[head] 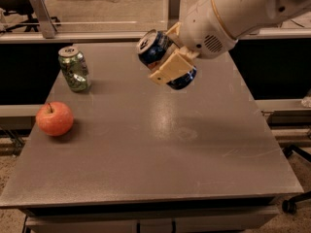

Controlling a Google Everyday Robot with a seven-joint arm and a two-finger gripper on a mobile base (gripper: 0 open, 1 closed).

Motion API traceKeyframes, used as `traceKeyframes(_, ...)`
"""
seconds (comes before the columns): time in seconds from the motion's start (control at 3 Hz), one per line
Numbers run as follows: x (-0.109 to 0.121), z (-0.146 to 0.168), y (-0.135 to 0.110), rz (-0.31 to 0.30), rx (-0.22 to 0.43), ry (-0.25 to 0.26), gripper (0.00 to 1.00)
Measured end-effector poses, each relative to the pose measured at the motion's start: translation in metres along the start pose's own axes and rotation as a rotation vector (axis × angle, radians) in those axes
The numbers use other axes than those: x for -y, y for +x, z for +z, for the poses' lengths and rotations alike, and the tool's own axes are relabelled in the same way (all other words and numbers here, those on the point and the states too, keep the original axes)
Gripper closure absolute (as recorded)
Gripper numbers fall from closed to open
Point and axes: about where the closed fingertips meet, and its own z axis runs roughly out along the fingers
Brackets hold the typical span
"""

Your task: Knock pepsi can over

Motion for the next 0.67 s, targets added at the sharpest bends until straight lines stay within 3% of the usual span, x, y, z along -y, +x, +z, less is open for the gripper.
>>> traceKeyframes(0.33,0.0021,-0.0002,0.0219,0.045,-0.116,-0.031,1.0)
traceKeyframes(0.67,-0.0046,0.0059,0.0127,0.021,-0.144,-0.045,1.0)
